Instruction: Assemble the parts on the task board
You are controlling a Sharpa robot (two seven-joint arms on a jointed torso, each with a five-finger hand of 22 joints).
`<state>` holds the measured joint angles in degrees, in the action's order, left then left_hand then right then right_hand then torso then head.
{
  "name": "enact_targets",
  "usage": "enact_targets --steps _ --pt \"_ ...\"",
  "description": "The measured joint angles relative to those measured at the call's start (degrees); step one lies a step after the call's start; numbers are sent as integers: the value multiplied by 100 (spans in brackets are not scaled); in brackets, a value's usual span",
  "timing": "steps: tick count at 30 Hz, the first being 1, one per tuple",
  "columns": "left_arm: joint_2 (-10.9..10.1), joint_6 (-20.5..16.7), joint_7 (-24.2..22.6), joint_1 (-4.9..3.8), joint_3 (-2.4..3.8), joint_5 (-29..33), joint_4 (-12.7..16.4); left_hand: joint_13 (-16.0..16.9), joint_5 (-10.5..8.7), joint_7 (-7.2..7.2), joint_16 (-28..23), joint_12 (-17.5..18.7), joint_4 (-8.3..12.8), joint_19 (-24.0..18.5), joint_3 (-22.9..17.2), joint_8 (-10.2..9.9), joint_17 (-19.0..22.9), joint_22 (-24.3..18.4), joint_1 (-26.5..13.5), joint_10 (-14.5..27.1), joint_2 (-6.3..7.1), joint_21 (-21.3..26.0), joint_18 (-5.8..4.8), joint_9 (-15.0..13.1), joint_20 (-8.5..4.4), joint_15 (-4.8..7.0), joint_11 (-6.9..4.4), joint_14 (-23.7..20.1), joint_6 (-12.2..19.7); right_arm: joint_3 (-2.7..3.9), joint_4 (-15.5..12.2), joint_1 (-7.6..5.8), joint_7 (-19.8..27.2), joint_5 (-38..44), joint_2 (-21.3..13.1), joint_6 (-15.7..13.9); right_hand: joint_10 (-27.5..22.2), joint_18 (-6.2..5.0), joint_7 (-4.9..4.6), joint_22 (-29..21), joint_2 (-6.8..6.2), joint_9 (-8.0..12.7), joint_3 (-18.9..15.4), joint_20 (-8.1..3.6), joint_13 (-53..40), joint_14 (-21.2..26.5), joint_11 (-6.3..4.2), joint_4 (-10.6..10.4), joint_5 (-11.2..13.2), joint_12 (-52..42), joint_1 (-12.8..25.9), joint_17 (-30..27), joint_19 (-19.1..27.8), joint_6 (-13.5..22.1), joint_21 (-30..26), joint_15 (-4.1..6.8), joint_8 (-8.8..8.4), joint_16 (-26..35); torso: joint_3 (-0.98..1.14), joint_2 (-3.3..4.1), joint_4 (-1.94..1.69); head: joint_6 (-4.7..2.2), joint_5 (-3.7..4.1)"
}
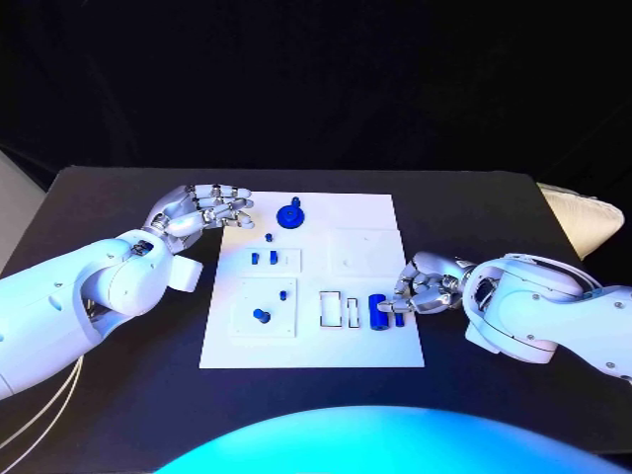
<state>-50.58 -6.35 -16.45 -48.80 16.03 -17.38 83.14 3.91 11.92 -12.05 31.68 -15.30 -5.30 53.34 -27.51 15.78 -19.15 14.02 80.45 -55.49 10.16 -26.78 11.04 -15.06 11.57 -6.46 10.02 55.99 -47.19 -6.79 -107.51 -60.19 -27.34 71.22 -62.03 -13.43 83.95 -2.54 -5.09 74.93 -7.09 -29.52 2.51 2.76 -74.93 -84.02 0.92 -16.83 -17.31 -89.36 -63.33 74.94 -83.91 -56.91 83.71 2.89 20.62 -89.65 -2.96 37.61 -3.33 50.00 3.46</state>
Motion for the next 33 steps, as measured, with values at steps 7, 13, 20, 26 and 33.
enact_targets --steps 7,13,20,26,33 --pt "2 0 0 5 0 0 2 0 0 0 -22 -24 0 0 0 0 -9 -7 0 0 0 0 0 0 0 0 0 0 0 -3 81 111 -97 76 198 0 0 0 0 -1 0 -9 -38 0 1 0 0 7 -34 0 0 0 0 0 0 0 0 0 4 2 -1 0 -12" --pt "0 0 0 7 0 -1 4 0 0 0 -22 -24 0 0 0 0 -9 -7 0 0 0 0 0 -1 0 0 0 0 0 -3 151 157 -154 152 354 -7 0 -1 0 -1 0 -9 -38 0 1 0 0 7 -34 0 0 -1 0 0 0 0 0 0 4 2 -2 1 -16" --pt "-4 1 0 7 0 -1 6 0 0 0 -22 -23 0 0 0 0 -8 -6 0 0 0 0 0 -1 0 0 0 0 0 5 249 180 -206 239 519 -7 0 -1 -1 -1 0 -53 -71 1 1 0 0 10 -65 0 0 -1 0 -4 0 -1 46 0 -2 2 -2 1 -5" --pt "-12 1 0 8 0 -1 7 0 0 0 -22 -23 0 0 0 0 -16 -6 0 0 0 0 0 -1 0 0 0 0 0 31 337 218 -222 314 627 -6 0 -1 25 -2 -14 -100 -117 1 2 0 0 24 -64 0 -215 -1 1 -27 -1 -1 80 0 -4 0 -4 1 -6" --pt "-16 1 2 9 1 -1 7 0 0 0 -22 -23 0 0 0 0 -15 -7 0 0 0 0 0 -1 0 0 0 0 0 42 357 235 -199 357 679 -51 0 -2 -24 -2 -100 -168 41 1 1 0 2 -33 -440 0 -709 -2 1 39 -1 -1 77 0 -5 -3 -2 1 -5"
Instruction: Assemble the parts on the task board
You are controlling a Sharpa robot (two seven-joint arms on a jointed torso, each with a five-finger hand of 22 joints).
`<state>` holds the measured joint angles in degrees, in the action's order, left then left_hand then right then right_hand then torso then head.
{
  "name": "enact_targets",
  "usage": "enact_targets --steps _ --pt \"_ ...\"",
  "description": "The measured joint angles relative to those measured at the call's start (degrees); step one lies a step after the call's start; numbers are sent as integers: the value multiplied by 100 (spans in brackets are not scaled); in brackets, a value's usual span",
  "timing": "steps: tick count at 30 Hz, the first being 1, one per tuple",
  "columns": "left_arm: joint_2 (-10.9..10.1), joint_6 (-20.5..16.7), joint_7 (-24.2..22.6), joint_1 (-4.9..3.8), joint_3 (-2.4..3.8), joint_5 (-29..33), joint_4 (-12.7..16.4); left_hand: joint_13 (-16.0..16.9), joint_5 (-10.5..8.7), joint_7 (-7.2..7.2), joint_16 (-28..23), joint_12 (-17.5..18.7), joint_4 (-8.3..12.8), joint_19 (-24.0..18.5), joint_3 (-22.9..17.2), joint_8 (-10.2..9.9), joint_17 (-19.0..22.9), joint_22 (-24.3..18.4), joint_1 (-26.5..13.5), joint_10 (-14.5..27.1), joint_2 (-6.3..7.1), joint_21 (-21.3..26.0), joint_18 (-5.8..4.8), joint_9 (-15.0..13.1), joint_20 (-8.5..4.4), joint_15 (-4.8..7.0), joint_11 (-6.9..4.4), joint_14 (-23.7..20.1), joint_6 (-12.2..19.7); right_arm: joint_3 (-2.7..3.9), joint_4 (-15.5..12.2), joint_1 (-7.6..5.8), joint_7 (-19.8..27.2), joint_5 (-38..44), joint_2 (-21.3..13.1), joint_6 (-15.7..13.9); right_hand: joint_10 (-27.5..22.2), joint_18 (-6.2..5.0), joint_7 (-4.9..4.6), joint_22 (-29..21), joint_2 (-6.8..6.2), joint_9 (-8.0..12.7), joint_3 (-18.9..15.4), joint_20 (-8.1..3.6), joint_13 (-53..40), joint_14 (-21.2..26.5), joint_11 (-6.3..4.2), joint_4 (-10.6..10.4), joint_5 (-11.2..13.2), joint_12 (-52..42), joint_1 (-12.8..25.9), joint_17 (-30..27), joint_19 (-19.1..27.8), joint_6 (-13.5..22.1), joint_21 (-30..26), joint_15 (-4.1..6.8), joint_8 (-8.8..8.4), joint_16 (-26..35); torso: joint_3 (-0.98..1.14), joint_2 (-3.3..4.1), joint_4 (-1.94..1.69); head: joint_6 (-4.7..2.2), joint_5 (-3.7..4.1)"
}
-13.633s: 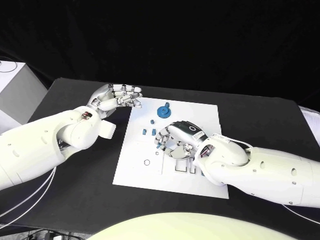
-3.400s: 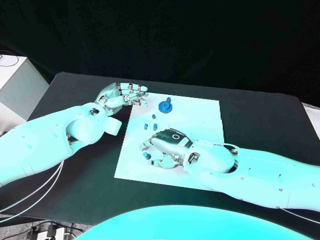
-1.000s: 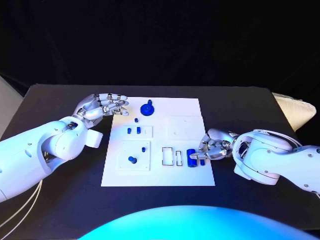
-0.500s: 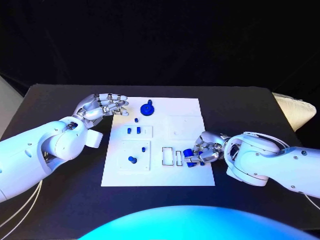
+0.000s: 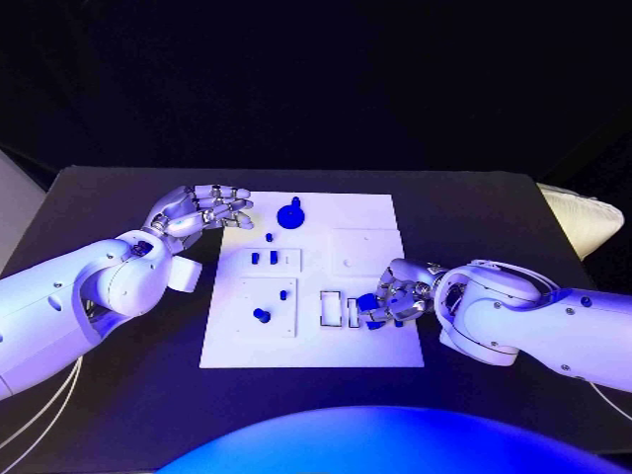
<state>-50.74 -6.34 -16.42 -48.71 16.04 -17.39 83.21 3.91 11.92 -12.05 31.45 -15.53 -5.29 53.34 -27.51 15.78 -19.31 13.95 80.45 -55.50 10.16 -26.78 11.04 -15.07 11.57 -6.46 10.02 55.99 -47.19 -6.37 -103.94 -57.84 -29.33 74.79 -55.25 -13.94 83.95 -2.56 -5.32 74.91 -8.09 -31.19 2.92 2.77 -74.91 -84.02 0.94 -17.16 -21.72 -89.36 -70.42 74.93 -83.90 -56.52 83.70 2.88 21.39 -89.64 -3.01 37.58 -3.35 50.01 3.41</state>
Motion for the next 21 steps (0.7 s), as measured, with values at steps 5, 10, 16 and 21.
enact_targets --steps 5,10,16,21 --pt "-1 0 2 0 0 0 0 0 0 0 0 0 0 0 0 0 0 -4 0 0 0 0 0 0 0 0 0 0 0 -9 -22 15 9 -39 -11 -149 10 0 62 0 -82 -22 187 0 -4 -1 -33 -173 -489 0 -82 0 0 -62 34 42 -71 0 3 0 3 0 -4" --pt "-1 1 3 0 0 0 -4 0 0 0 0 0 0 0 0 0 1 -4 0 0 0 0 0 4 0 0 0 0 0 -26 -82 -7 25 -217 -65 -397 5 85 97 4 -149 221 448 -21 -3 -1 -58 -290 -1010 0 -149 0 -21 -74 72 43 -159 0 3 1 3 0 -6" --pt "0 1 4 1 0 0 -7 0 0 0 0 0 0 0 0 23 -7 -4 -18 0 -18 23 0 5 0 0 0 0 0 -38 -230 -160 51 -630 -130 -617 -5 86 66 4 -176 230 598 -42 -3 1 -67 -282 -1147 0 -177 0 0 -105 98 84 -165 0 3 1 9 0 -9" --pt "4 1 4 1 0 0 -7 0 0 0 0 0 0 0 0 23 -8 -3 -23 0 -23 23 0 5 0 0 0 0 0 -20 -350 -297 90 -961 -100 -730 -5 86 66 4 -174 230 637 -42 -2 0 -67 -305 -1151 0 -176 -1 0 -105 134 84 -163 0 2 0 4 0 -16"
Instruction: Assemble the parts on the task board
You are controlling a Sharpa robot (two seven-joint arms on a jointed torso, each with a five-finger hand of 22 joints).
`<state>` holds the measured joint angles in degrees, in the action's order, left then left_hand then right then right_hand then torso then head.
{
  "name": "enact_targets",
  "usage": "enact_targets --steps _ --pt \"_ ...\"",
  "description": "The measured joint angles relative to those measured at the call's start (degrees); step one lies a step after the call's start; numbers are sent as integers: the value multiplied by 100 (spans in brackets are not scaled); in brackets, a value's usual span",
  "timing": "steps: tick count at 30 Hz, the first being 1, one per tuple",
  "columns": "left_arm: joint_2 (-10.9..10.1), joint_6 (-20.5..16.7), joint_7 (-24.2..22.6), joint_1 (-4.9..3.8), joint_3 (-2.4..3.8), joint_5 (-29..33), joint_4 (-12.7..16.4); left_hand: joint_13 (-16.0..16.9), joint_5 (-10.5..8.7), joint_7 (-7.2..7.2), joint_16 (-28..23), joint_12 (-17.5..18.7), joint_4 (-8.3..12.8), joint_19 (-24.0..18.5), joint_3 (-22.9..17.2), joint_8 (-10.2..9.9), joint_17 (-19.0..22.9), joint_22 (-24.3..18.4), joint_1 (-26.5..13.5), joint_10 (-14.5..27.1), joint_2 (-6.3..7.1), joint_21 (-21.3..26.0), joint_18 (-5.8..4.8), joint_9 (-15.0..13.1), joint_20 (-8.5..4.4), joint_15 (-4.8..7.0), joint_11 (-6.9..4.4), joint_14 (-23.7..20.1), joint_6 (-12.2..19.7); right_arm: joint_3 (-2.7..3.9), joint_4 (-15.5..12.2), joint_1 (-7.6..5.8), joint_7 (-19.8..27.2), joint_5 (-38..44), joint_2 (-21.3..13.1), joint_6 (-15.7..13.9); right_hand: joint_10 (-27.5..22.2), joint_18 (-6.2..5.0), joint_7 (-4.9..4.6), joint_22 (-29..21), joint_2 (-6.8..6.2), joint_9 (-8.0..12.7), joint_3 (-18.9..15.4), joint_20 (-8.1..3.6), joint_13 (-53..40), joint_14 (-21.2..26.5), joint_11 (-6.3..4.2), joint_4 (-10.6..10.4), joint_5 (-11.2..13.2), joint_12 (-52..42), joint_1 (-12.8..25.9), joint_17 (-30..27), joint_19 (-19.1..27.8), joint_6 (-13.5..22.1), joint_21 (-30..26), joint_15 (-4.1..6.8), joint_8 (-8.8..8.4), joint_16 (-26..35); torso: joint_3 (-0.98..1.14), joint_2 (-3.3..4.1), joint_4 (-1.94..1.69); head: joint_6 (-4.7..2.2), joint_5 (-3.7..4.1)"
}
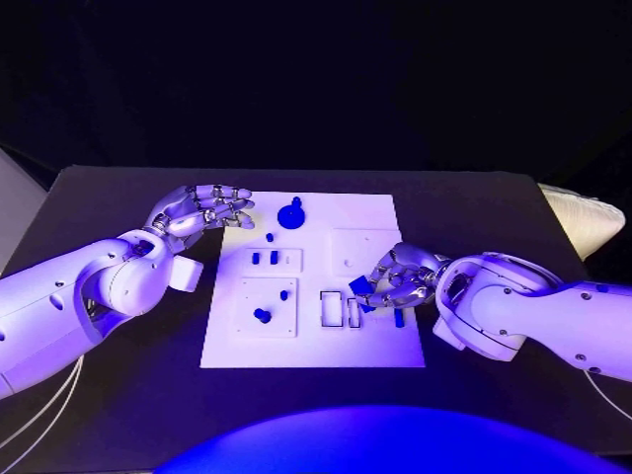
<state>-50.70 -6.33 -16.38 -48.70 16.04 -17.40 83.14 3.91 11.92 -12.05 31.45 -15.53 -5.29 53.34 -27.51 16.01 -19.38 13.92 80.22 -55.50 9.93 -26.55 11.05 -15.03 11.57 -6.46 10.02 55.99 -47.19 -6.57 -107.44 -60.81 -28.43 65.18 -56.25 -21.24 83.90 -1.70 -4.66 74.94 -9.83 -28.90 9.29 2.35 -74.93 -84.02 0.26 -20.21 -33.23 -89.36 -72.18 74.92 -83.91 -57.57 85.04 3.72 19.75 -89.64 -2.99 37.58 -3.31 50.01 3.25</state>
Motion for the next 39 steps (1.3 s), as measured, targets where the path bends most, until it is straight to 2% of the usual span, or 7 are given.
enact_targets --steps 6,13,16,18,21,22,39 --pt "10 0 0 0 0 0 2 0 0 0 0 0 0 0 0 0 0 0 0 0 0 0 0 0 0 0 0 0 0 -4 31 -27 25 -303 212 -8 0 0 0 -1 53 0 86 0 1 0 0 -8 86 0 52 0 0 0 0 0 0 0 -3 0 -8 0 -25" --pt "18 2 0 1 0 0 6 0 0 0 0 0 0 0 0 -1 0 0 0 0 0 0 0 0 0 0 0 0 0 -12 181 49 27 -503 443 74 0 0 0 -1 29 0 162 0 1 0 1 2 209 0 190 -1 0 0 0 -1 1 0 -3 4 -8 0 -58" --pt "19 2 1 1 0 0 5 0 0 0 0 0 0 0 0 -1 -6 -6 0 0 0 0 0 -1 0 0 0 0 0 -15 235 60 16 -552 524 115 0 0 -12 -1 -22 -24 308 1 2 0 1 101 524 0 372 -1 0 -11 0 0 91 0 -2 4 -8 0 -58" --pt "19 2 1 1 0 0 5 0 0 0 0 0 0 0 0 -1 -6 -6 0 0 0 0 0 -1 0 0 0 0 0 -15 262 63 8 -567 562 139 0 0 -21 -2 -31 -30 530 1 2 0 1 323 942 0 585 -1 0 -21 0 -1 106 0 -1 4 -8 1 -58" --pt "19 3 1 1 0 0 5 0 0 0 0 0 0 0 0 -1 -6 -5 0 0 0 0 0 -1 0 0 0 0 0 -15 298 68 -5 -576 588 166 0 0 -9 -2 16 -187 545 1 2 0 1 338 1325 0 797 -1 0 -34 0 -1 135 0 0 5 -4 1 -58" --pt "19 3 1 1 0 0 4 0 0 0 0 -23 -10 0 10 -1 -5 -5 0 0 0 0 0 -1 0 0 0 0 0 -15 314 69 -13 -577 595 177 0 0 35 -2 -5 -189 531 1 2 0 1 352 1404 0 821 -1 0 -79 0 -1 151 0 1 5 -4 0 -62" --pt "17 5 6 1 0 0 2 0 0 0 0 -23 -17 0 17 -2 -11 -4 0 0 0 0 0 4 0 0 0 0 0 -17 409 83 -101 -558 710 288 0 0 64 -3 -35 -215 461 1 3 0 1 353 1562 0 907 -1 0 -107 -23 -1 156 0 -1 7 -5 0 -85"
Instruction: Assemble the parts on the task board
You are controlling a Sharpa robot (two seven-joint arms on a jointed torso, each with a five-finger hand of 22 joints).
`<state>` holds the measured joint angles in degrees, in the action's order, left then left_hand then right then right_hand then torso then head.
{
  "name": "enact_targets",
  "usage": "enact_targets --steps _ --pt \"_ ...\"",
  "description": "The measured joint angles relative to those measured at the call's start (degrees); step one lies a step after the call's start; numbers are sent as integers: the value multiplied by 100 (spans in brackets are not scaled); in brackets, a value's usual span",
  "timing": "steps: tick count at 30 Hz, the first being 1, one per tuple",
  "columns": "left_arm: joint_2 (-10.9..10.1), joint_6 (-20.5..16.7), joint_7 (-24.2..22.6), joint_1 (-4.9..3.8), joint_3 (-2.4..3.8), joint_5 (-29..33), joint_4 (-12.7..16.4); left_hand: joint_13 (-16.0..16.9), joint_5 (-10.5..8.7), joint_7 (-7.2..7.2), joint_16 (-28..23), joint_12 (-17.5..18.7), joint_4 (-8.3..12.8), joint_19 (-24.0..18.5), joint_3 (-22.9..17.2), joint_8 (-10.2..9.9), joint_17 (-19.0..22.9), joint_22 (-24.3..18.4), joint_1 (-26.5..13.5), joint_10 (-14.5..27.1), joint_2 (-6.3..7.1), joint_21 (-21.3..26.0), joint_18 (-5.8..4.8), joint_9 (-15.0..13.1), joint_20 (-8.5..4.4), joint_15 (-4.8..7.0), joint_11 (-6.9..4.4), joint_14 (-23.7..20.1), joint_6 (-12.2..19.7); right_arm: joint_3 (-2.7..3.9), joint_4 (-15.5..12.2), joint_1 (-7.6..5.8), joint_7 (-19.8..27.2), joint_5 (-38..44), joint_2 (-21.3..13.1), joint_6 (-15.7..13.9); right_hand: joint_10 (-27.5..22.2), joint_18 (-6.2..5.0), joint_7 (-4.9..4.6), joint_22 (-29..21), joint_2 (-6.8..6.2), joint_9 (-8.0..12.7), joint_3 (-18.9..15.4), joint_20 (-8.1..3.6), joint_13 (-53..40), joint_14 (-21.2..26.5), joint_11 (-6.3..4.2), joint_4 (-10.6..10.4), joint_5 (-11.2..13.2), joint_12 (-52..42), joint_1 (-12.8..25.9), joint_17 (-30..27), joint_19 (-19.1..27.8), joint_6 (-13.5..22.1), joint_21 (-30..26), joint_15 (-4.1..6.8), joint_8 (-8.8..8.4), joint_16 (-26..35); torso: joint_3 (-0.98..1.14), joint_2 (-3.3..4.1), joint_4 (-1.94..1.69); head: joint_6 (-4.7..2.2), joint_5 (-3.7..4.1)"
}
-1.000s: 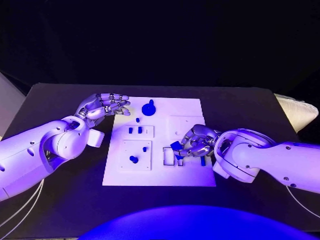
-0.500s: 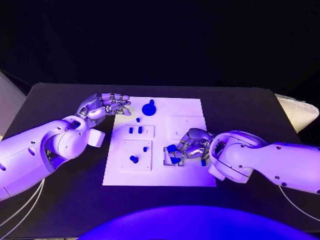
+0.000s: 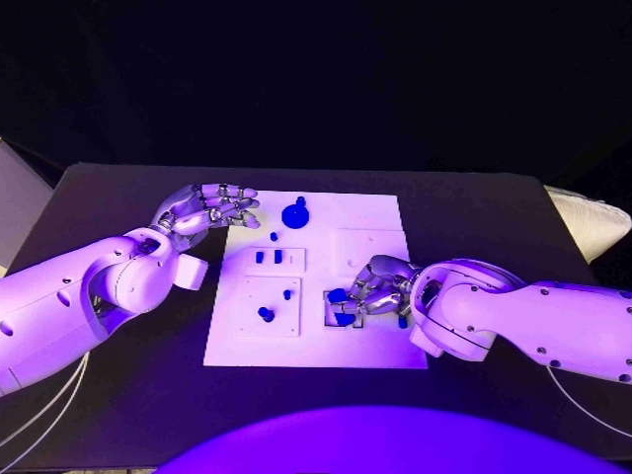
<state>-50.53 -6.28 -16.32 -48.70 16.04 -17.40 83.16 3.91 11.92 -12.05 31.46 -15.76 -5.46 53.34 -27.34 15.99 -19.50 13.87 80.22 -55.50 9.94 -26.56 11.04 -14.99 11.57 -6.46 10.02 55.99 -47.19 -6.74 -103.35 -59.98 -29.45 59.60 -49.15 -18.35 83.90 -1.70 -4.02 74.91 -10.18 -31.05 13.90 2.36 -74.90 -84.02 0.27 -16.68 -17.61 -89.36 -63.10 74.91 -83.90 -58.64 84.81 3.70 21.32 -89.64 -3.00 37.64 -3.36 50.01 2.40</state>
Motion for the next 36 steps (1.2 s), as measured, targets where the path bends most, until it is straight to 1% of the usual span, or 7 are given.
enact_targets --steps 3,8,10,19,29,33,36 --pt "-3 0 1 0 0 0 0 0 0 0 0 0 0 0 0 0 0 0 0 0 0 0 0 0 0 0 0 0 0 0 10 3 -6 6 14 2 0 0 0 0 22 1 -35 0 0 0 0 1 66 0 25 0 0 0 -15 0 0 0 -1 0 -1 0 -4" --pt "-4 0 3 0 0 0 1 0 0 0 0 0 0 0 0 0 1 -7 0 21 0 0 0 0 0 0 21 0 0 0 46 8 -17 38 33 -8 0 0 26 -1 70 -28 -375 0 -5 0 0 -10 512 23 217 0 0 -26 -38 0 23 0 -2 0 -1 0 -5" --pt "-4 0 3 0 0 0 2 0 0 0 0 0 0 0 0 0 1 -7 0 21 0 0 0 0 0 0 21 0 0 -1 59 9 -21 57 47 -23 0 0 5 -1 134 -55 -633 0 -5 0 0 -15 531 30 379 0 0 -5 -49 0 41 0 -1 -1 0 0 -5" --pt "-11 0 7 0 0 0 1 0 0 0 0 0 0 0 0 0 1 -7 0 21 0 0 0 0 0 0 21 0 0 -1 91 23 -22 167 69 -115 0 0 -21 1 428 -117 -1836 0 -4 0 0 -33 1325 53 681 0 0 21 -52 0 44 0 2 -1 2 0 -5" --pt "-17 -1 12 0 0 0 0 0 0 0 0 0 0 0 0 0 -7 -6 0 21 0 0 0 -1 0 0 20 0 0 -1 15 47 5 241 -12 -124 0 0 -21 3 407 -125 -1983 0 -3 0 0 -40 1387 53 739 0 0 22 -72 0 63 0 5 -1 5 0 0" --pt "-23 -1 15 0 0 0 0 0 0 0 0 0 0 0 0 0 -7 -6 0 21 0 0 0 -1 0 0 20 0 0 -1 -66 59 47 257 -112 -124 0 0 -20 3 660 -135 -1983 0 -3 0 0 -39 1260 53 541 0 0 22 -72 0 63 0 5 -1 3 0 -9" --pt "-29 -1 17 1 0 0 0 0 0 0 0 0 0 0 0 0 -7 -6 0 21 0 0 0 -1 0 0 20 0 0 -1 -139 64 125 259 -220 -125 21 0 -20 3 732 -154 -1966 1 -2 0 -21 -22 1163 53 61 0 0 22 -72 0 107 0 7 -1 4 0 -20"
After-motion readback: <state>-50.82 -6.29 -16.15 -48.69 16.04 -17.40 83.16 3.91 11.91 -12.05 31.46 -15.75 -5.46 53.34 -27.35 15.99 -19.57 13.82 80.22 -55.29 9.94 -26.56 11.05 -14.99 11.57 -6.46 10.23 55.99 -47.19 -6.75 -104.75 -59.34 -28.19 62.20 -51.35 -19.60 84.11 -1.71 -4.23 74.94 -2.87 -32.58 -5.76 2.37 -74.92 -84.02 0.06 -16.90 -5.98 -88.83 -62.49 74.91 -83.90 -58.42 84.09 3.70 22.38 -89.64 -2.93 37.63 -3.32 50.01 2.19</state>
